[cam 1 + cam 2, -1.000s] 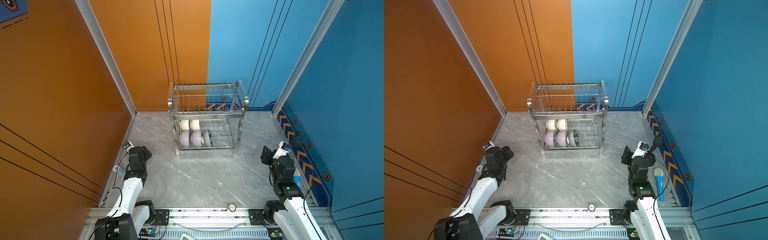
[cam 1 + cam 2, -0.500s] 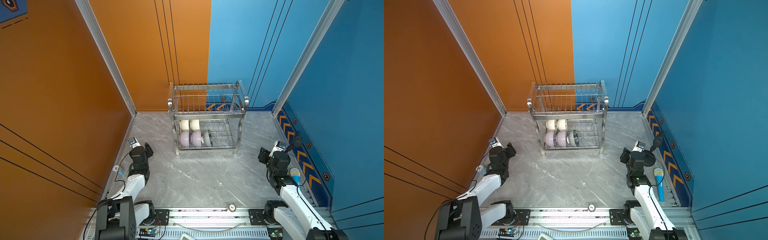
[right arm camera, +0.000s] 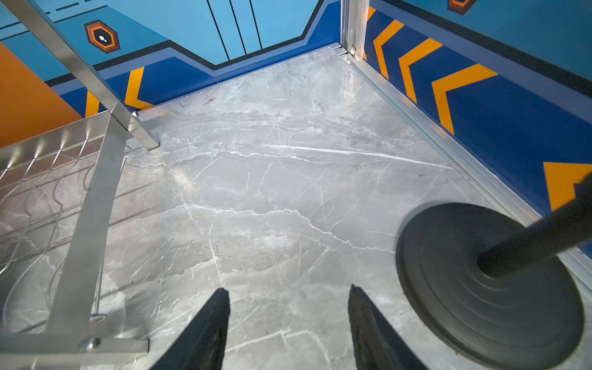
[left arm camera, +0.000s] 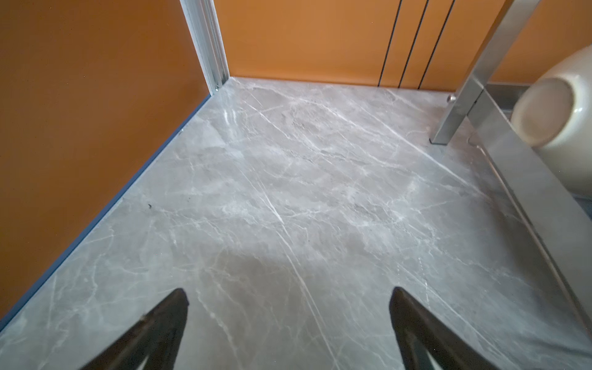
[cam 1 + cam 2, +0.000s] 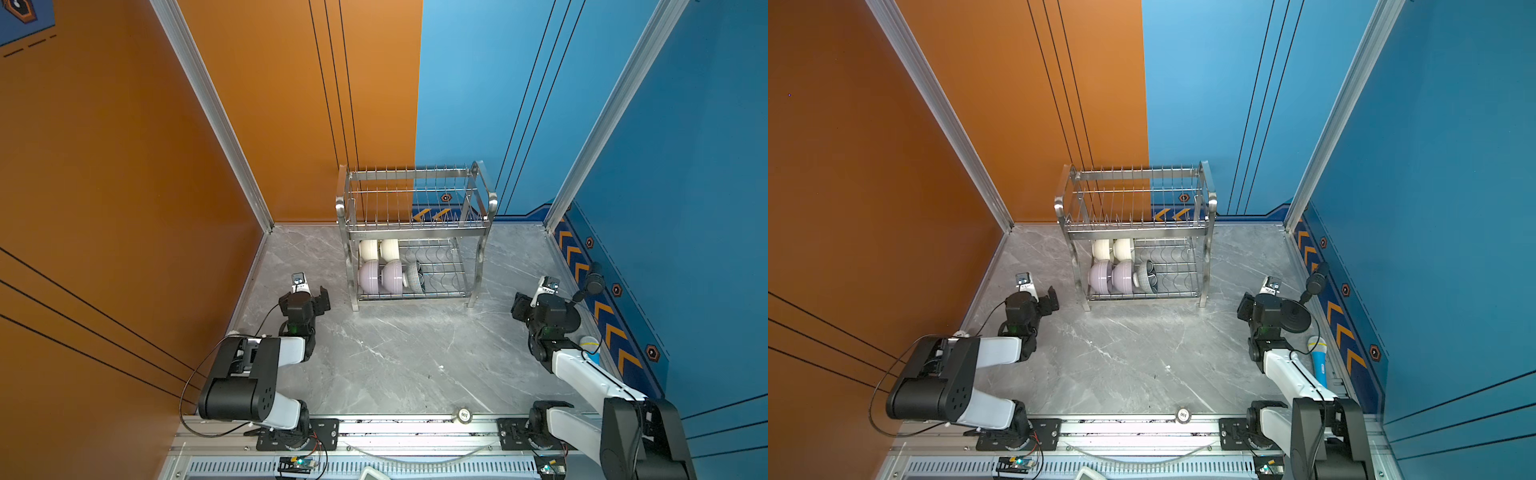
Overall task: Load bowls into a dish rack
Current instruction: Reset both arms
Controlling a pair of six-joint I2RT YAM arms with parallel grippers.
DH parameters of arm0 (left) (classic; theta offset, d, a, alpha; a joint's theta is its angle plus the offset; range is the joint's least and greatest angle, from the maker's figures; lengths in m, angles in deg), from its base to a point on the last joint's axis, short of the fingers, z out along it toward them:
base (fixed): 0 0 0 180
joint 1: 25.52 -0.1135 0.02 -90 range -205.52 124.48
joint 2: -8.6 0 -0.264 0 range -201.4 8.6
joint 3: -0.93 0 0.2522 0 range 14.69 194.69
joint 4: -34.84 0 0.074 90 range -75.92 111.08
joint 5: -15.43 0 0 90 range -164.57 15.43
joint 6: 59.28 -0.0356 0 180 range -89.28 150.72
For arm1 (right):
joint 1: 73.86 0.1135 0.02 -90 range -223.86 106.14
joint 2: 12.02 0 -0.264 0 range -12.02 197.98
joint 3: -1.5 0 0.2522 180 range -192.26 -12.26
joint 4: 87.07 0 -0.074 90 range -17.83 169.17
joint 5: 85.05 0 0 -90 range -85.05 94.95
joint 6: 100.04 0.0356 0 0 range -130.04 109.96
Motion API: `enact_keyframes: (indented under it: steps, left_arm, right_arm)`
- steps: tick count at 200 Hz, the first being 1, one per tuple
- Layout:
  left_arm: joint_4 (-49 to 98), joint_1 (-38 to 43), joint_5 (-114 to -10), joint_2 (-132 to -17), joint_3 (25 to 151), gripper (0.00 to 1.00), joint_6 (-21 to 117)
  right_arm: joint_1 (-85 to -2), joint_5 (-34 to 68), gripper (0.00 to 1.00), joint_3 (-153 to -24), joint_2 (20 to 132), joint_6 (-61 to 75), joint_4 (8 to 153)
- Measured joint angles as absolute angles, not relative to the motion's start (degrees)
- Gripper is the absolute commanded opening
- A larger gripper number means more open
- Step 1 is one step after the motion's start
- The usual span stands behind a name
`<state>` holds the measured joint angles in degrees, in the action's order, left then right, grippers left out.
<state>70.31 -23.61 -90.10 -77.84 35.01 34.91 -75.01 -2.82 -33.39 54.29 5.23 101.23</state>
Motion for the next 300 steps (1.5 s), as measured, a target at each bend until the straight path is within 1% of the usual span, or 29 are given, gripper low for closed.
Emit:
enact_keyframes:
  steps: [23,73,112,142,151,161,164,174,232,300]
  left_arm:
    - [72.5,-22.0,-91.2,-81.0,35.0,0.97,33.2]
    - [75.0,-21.4,-92.6,-81.2,35.0,0.98,31.9]
    - [75.7,-21.4,-92.7,-81.2,35.0,0.97,31.7]
    - [75.7,-21.4,-92.7,-81.2,35.0,0.97,31.6]
    - [75.7,-21.4,-92.7,-81.2,35.0,0.97,31.6]
    - [75.7,-21.4,-92.7,-81.2,35.0,0.98,31.6]
    - [75.7,-21.4,-92.7,-81.2,35.0,0.97,31.6]
    - [75.7,-21.4,-92.7,-81.2,35.0,0.98,31.6]
    - [75.7,-21.4,-92.7,-81.2,35.0,0.97,31.6]
    - [75.7,-21.4,-92.7,-81.2,35.0,0.97,31.6]
  right_arm:
    - [-75.0,-2.8,0.60,-34.9,59.8,3.7,104.6]
    - [-75.0,-2.6,0.60,-38.0,69.3,0.2,110.3]
    - [-75.0,-0.5,0.61,-39.9,73.3,-2.5,113.2]
    - [-74.3,0.4,0.65,-39.6,74.1,-4.1,115.5]
    - [-74.2,0.4,0.69,-39.1,74.1,-4.3,117.1]
    - [-74.0,0.3,0.97,-37.9,74.2,-4.2,119.5]
    - [-74.0,0.3,1.00,-37.3,74.3,-4.6,120.8]
    - [-73.8,0.1,1.00,-35.6,74.9,-4.9,123.9]
    - [-73.0,-1.3,1.00,-34.2,75.8,-5.4,127.7]
    - [-72.8,-1.3,1.00,-34.2,75.8,-5.6,127.9]
